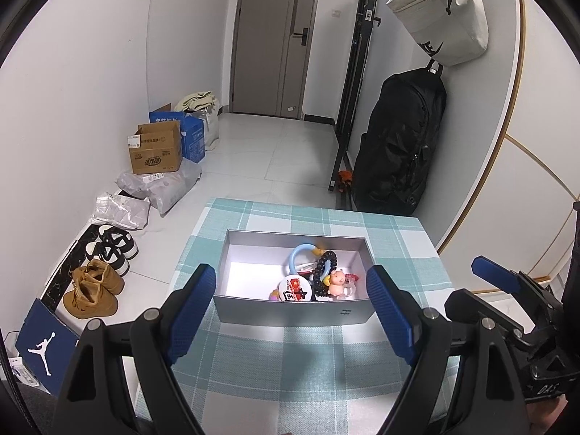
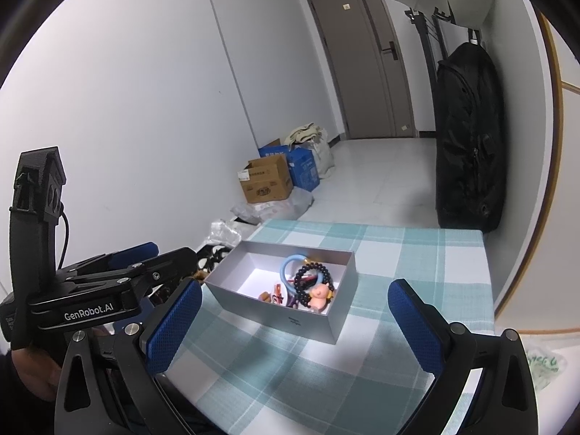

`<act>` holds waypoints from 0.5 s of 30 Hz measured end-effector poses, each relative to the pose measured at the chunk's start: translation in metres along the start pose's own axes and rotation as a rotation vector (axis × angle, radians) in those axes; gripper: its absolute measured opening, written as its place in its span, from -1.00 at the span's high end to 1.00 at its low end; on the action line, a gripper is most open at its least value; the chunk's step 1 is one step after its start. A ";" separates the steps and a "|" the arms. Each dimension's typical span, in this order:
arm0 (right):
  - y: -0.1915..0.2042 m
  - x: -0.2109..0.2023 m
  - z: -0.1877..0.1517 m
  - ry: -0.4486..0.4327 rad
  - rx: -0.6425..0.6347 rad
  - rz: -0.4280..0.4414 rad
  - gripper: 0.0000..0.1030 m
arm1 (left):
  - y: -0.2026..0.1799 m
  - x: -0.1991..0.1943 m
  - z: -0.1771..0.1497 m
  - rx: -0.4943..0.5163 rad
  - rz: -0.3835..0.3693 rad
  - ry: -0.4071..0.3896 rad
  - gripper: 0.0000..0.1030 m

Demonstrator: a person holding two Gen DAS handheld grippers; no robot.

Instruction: Organize jewelry

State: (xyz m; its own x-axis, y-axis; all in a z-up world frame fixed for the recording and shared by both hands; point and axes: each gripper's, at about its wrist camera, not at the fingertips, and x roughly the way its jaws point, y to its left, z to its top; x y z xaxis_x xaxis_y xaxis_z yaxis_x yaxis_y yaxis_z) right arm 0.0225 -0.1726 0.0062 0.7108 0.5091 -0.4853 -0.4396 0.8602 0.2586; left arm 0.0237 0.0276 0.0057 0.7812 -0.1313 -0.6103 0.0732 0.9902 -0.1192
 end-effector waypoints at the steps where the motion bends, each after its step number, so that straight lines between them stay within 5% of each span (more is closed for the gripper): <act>1: 0.000 0.001 0.000 0.002 0.000 -0.001 -1.00 | 0.000 0.000 0.000 0.001 -0.002 0.002 -0.59; 15: -0.001 0.003 -0.001 0.016 0.004 -0.005 -1.00 | 0.002 0.002 0.000 -0.009 -0.005 0.008 -0.59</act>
State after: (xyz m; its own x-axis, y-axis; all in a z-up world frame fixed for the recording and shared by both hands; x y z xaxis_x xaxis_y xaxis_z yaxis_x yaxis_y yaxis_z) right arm 0.0241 -0.1721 0.0034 0.7040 0.5047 -0.4997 -0.4339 0.8627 0.2600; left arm 0.0250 0.0294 0.0043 0.7758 -0.1367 -0.6160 0.0715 0.9890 -0.1294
